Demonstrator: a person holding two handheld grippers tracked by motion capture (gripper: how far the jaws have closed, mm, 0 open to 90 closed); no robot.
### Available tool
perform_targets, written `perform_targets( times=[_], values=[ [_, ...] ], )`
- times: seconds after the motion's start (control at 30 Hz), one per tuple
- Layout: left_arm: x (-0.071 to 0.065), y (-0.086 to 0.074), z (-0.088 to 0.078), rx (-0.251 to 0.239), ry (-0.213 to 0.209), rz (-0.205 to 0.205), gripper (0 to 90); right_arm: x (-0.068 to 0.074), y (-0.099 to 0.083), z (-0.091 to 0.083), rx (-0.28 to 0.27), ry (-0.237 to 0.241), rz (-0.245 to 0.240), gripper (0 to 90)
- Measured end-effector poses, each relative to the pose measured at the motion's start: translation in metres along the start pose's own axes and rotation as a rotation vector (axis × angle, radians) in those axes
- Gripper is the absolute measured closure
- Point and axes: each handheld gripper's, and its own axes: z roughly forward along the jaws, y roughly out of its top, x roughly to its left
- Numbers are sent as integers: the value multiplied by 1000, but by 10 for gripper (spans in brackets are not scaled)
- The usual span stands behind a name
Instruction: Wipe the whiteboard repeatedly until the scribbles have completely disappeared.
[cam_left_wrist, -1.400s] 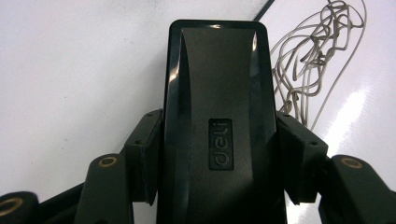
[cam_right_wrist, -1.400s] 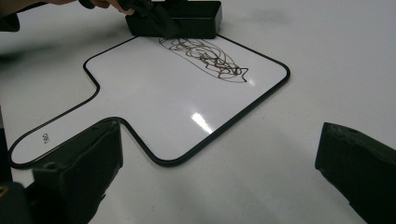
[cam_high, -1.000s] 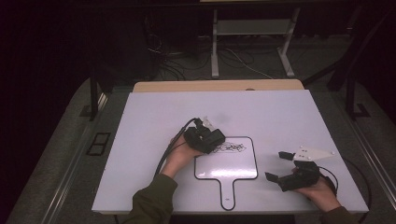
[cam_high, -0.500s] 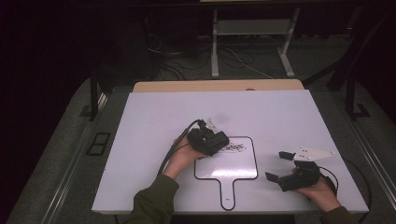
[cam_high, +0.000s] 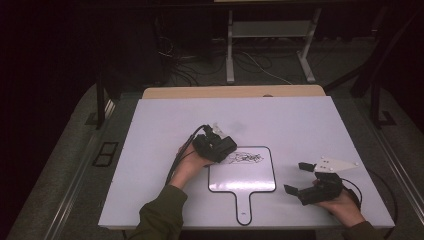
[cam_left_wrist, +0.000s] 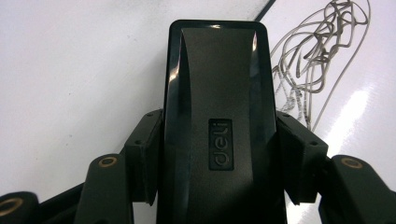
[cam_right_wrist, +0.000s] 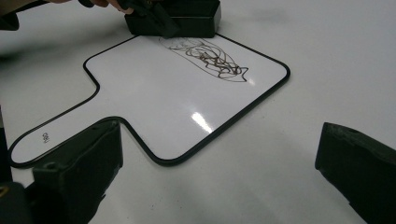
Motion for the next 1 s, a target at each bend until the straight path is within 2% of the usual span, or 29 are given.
perform_targets(
  times=[0.17,0.2,0.27,0.37,0.43,0.57,0.7,0.83,1.0],
  values=[
    [-9,4,3,-9,-25,20,390,0,0,0,1,0,-2,0],
    [-11,6,4,0,-34,39,390,0,0,0,1,0,-1,0],
    [-16,7,5,-10,-44,35,390,0,0,0,1,0,-2,0],
    [-23,11,7,-6,-52,64,390,0,0,0,1,0,-2,0],
    [-25,12,8,-8,-52,65,390,0,0,0,1,0,-1,0],
    [-19,11,8,-10,-54,55,390,0,0,0,1,1,-3,0],
    [-10,8,5,-1,-31,35,391,0,0,1,2,-1,-2,0],
    [0,3,3,-5,-6,-1,390,0,0,0,1,-1,-1,0],
    [9,-1,1,-12,20,-25,390,0,0,0,1,-1,-2,0]
  ],
)
